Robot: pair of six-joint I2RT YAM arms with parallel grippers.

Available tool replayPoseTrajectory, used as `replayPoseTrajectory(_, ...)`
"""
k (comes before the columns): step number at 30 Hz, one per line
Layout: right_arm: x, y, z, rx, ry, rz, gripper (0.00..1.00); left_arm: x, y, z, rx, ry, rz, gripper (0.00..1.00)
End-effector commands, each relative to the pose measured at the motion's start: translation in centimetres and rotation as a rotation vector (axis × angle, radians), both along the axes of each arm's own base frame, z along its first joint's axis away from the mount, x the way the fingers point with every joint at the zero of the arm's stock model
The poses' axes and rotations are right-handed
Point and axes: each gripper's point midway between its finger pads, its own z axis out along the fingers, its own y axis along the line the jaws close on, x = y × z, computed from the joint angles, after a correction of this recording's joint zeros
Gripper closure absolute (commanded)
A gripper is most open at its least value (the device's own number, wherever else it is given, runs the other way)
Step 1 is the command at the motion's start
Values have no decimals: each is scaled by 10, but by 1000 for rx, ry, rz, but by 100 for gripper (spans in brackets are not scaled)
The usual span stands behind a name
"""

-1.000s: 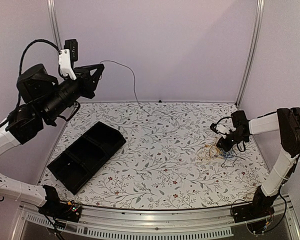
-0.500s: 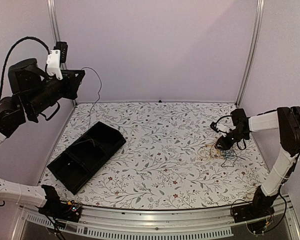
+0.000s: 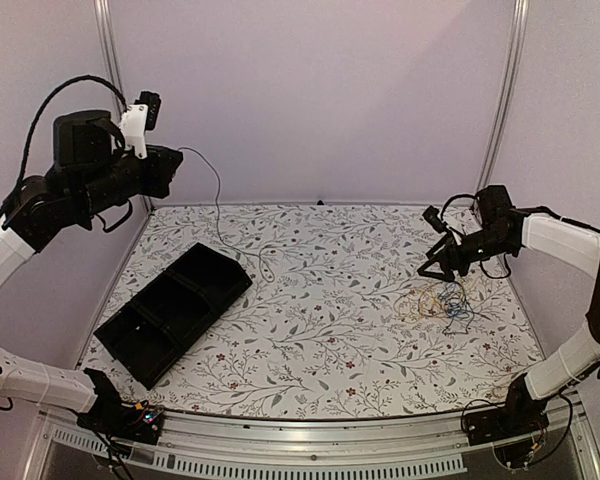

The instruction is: Untangle the cables

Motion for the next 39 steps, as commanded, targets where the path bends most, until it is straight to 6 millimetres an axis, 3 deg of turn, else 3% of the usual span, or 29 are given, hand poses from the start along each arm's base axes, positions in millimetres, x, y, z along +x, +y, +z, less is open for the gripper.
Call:
replayPoseTrajectory(1,-32,25,6,104,57,113,22,17,-3,-5,-19,79,-9,100)
replayPoseTrajectory(9,-32,18,-21,48,70,76,21,47,9,-14,-54,154,9,100)
replayPoseTrajectory(16,-32,15,-21,32,52,69,21,67,34,-10,-58,160,71,100)
replayPoseTrajectory(23,-32,14,-25,20,56,69,21,79,67,11,-29,115,137,100)
replayPoseTrajectory(26,-32,14,-26,17,55,69,21,82,73,8,-32,124,143,100)
replayPoseTrajectory(30,-33,14,-28,14,63,70,21,86,75,-11,-38,155,147,100)
replayPoseTrajectory(39,-33,13,-32,11,73,73,21,91,76,-86,-26,271,151,100)
